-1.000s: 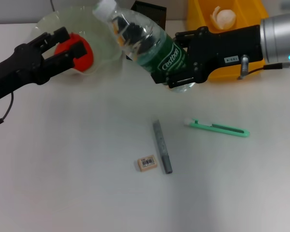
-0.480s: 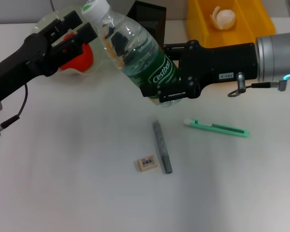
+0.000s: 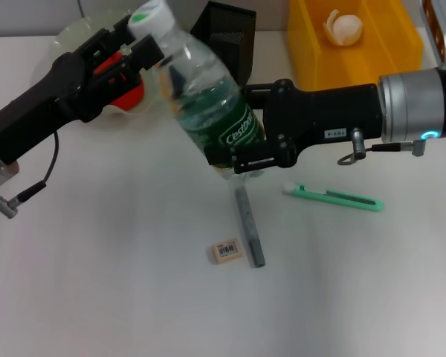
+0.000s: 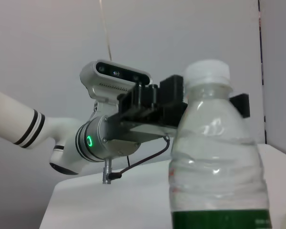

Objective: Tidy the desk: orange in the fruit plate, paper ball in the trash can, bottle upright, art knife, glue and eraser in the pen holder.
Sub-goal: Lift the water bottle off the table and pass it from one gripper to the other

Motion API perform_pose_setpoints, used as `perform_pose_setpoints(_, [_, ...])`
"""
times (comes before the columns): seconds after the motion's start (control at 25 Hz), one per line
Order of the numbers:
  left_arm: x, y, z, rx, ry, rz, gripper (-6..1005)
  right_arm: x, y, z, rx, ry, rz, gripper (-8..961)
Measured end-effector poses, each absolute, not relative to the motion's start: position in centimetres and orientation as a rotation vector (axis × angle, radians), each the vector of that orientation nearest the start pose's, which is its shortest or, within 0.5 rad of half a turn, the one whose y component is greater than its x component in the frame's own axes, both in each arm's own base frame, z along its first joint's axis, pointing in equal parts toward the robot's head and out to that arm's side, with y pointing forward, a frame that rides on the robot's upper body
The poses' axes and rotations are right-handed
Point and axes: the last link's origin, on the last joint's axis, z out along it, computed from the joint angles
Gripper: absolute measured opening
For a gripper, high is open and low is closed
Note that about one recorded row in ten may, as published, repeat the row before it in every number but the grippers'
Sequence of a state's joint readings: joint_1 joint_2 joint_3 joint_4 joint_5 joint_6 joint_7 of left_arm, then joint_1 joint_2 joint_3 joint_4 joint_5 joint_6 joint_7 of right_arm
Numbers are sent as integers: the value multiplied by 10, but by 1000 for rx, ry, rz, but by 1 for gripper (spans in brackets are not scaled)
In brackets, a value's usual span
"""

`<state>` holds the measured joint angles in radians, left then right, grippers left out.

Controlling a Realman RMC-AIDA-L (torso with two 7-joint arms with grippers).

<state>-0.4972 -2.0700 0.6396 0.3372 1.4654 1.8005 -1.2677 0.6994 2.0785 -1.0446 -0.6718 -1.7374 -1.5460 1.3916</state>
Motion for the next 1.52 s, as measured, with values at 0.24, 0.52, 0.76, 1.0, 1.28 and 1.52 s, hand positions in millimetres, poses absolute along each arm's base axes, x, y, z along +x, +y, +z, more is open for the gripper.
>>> perform_pose_setpoints(0.24, [-236,303,17,-2319,-650,-1599,834,159,356,-30,-2956,244,857,770])
perform_pose_setpoints(0.52, [-237,301,17,-2321,-635,-1598,835,159,356,-29,-2952,244,871,770])
perform_pose_setpoints(0.76, [-237,301,18,-2315,-633,-1600,834,158,356,-31,-2956,250,874,768])
perform_pose_setpoints(1.0, [-235,300,12,-2303,-616,-1615,834,158,355,-32,-2960,256,880,767])
perform_pose_setpoints(1.28, [-235,301,12,-2294,-615,-1620,801,157,354,-34,-2962,261,896,767])
perform_pose_setpoints(1.52, [-235,303,13,-2277,-621,-1617,683,158,354,-34,-2962,264,897,766])
